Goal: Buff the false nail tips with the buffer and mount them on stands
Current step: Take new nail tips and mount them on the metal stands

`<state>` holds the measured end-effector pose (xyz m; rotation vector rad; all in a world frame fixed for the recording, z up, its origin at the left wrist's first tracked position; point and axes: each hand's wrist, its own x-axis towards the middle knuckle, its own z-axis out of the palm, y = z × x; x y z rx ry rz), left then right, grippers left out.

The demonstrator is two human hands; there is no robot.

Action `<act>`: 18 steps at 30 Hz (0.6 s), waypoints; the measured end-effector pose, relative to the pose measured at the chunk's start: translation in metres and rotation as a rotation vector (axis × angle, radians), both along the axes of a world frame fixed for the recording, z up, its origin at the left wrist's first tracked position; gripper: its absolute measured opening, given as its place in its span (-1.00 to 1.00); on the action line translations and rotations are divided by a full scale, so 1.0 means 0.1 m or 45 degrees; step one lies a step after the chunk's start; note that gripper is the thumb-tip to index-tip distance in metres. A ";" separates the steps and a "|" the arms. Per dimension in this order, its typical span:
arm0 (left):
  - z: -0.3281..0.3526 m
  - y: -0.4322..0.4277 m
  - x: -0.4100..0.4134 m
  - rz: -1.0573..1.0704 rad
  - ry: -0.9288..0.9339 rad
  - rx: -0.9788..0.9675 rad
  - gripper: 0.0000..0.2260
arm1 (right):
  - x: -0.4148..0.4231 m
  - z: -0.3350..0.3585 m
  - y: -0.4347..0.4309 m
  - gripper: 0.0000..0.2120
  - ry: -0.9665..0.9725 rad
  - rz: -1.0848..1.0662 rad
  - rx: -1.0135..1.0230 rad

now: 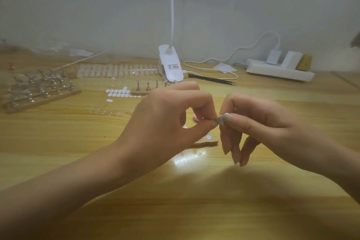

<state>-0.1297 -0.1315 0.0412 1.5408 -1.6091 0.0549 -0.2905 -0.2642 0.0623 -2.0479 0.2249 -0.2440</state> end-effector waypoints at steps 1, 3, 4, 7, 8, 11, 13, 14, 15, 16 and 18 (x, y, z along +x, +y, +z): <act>0.00 0.00 0.00 0.007 -0.026 -0.007 -0.92 | 0.00 0.00 0.00 -0.81 0.002 -0.002 -0.002; 0.00 0.00 -0.01 0.017 -0.053 -0.020 -0.92 | 0.00 -0.01 0.00 -0.80 0.002 -0.003 -0.006; 0.00 0.00 -0.01 0.021 -0.053 -0.023 -0.92 | 0.00 -0.01 0.01 -0.80 0.002 -0.004 -0.006; -0.01 0.00 -0.01 0.034 -0.054 -0.027 -0.91 | 0.00 -0.02 0.01 -0.82 0.003 -0.019 -0.010; -0.01 0.00 -0.01 0.037 -0.047 -0.025 -0.91 | 0.01 -0.02 0.02 -0.83 0.004 -0.024 -0.007; -0.02 0.00 -0.01 0.040 -0.026 -0.024 -0.90 | 0.00 -0.02 0.03 -0.83 0.000 -0.028 -0.001; -0.02 0.01 -0.01 0.042 -0.028 -0.026 -0.90 | -0.01 -0.02 0.03 -0.83 -0.004 -0.028 -0.007; -0.02 0.01 -0.01 0.041 -0.028 -0.026 -0.90 | -0.01 -0.02 0.02 -0.83 -0.004 -0.028 -0.007; -0.02 0.00 -0.01 0.039 -0.024 -0.025 -0.90 | -0.01 -0.02 0.02 -0.83 -0.005 -0.025 -0.002; -0.02 0.00 -0.01 0.035 -0.013 -0.022 -0.90 | -0.01 -0.02 0.02 -0.83 -0.005 -0.020 0.006; -0.02 0.00 0.00 0.005 0.048 -0.016 -0.91 | -0.01 -0.01 0.01 -0.83 -0.003 -0.005 0.022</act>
